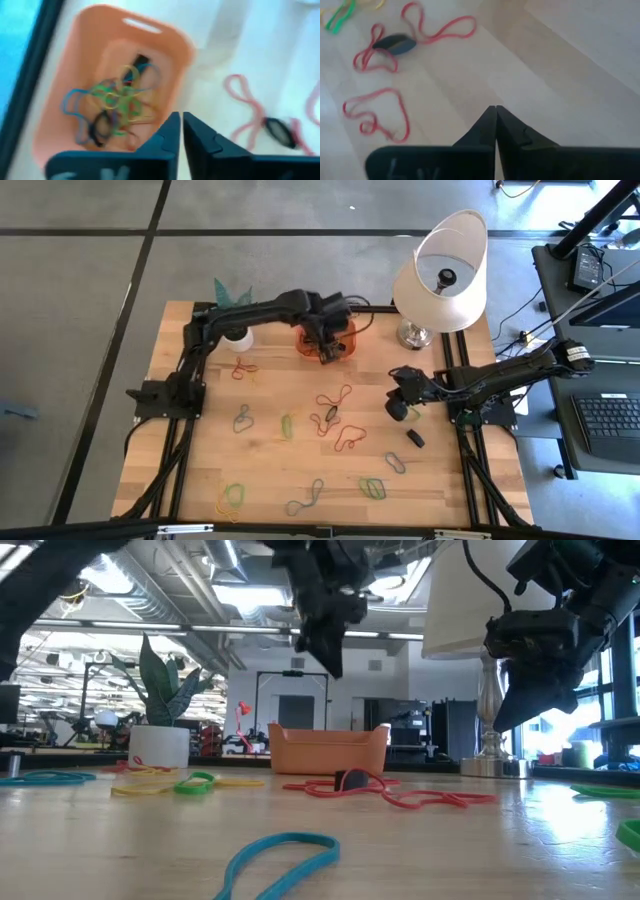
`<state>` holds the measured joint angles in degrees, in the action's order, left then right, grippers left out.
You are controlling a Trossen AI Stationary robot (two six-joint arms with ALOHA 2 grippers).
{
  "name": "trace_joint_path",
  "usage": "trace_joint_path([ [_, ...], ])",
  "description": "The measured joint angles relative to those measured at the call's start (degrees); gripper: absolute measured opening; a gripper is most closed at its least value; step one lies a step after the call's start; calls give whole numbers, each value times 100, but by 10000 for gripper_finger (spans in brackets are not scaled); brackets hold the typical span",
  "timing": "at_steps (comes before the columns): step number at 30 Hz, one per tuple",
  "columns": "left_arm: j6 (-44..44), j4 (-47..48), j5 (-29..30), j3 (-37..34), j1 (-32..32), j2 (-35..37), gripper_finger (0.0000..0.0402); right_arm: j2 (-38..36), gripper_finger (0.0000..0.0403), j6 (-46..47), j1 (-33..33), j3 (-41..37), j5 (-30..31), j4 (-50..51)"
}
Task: Pick and place rubber bands into bin
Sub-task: Put the right black rubber band into the orange bin
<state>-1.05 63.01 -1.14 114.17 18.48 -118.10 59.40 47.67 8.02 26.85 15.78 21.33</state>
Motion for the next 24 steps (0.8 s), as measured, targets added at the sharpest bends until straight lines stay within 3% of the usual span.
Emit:
trace_joint_path([
  [4, -503, -496, 3, -859, -509, 459, 2, 0, 8, -329, 137, 0, -66, 33],
  [14, -2610, -2749, 350, -4042, -1945, 1987, 1, 0, 8, -921, 272, 0, -84, -3],
  [19, -3433, -3216, 996, -5192, -2691, 2804, 2, -4, 6, -726, 272, 37, -88, -116],
  [24, -3705, -3444, 1681, -6066, -3363, 3609, 2, -12, 2, -375, 417, 572, -86, 695],
])
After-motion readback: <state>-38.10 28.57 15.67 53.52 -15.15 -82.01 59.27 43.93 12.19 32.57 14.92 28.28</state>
